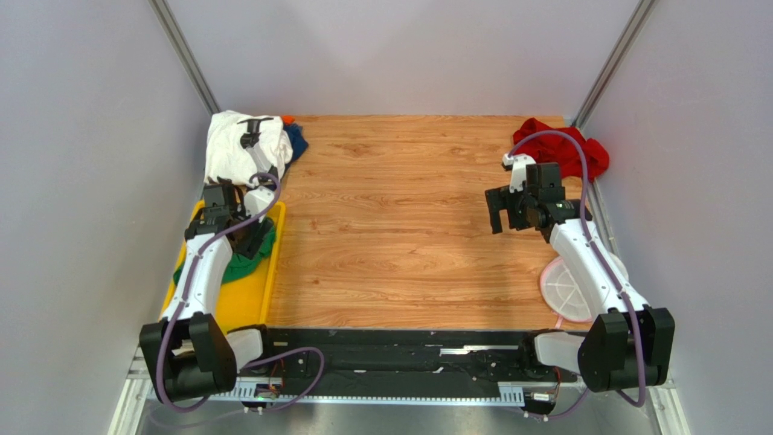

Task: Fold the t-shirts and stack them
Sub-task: Grab crumpled tshirt from bin with the left arm

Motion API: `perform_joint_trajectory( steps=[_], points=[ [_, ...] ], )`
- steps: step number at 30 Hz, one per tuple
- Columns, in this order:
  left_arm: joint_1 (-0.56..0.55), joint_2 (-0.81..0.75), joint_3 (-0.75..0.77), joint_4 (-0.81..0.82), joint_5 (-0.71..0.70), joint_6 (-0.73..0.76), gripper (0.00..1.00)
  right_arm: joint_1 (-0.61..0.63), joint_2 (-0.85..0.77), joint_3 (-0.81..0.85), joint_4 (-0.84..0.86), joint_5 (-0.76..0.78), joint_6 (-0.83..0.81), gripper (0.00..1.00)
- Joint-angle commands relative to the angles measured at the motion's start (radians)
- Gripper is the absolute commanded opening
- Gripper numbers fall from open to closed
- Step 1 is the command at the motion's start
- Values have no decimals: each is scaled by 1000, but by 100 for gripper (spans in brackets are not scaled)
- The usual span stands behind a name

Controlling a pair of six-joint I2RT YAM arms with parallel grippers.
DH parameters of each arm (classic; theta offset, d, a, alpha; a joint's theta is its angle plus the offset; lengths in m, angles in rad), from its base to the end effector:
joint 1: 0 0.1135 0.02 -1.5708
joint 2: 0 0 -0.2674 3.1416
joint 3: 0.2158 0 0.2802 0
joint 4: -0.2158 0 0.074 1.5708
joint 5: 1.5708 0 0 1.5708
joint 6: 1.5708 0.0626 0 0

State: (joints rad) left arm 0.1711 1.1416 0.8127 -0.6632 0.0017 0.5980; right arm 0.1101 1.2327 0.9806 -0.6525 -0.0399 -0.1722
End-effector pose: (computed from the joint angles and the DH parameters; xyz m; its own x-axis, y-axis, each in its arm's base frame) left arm 0.2580 0.0445 0.2107 -0.7771 0.4371 -0.4528 0.3245 0.8948 0.3067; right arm 0.2936 0.0350 0.2482 -0.7469 -0.2548 -0.6142 -0.2662 0.9610 -0.0750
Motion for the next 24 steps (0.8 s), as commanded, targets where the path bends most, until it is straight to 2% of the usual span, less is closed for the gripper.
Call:
perform_joint_trajectory(
  steps=[1, 7, 13, 16, 17, 19, 20, 24],
  points=[
    [25, 21, 48, 20, 80, 60, 72, 7, 1, 32, -2, -18, -26, 100],
    [30, 105, 63, 54, 129, 68, 68, 13, 11, 35, -9, -23, -26, 100],
    [41, 211, 91, 91, 161, 68, 57, 13, 11, 36, -15, -35, -24, 100],
    [42, 244, 103, 108, 159, 68, 44, 14, 13, 35, -16, -32, -30, 100],
    [44, 259, 112, 108, 156, 69, 30, 14, 13, 35, -15, -31, -32, 100],
    [44, 268, 118, 103, 153, 68, 14, 13, 14, 32, -15, -26, -36, 100],
    [42, 265, 117, 106, 152, 66, 0, 14, 16, 32, -13, -26, -36, 100],
    [42, 172, 132, 94, 208, 36, 0, 14, 24, 33, -16, -26, -38, 100]
  ],
)
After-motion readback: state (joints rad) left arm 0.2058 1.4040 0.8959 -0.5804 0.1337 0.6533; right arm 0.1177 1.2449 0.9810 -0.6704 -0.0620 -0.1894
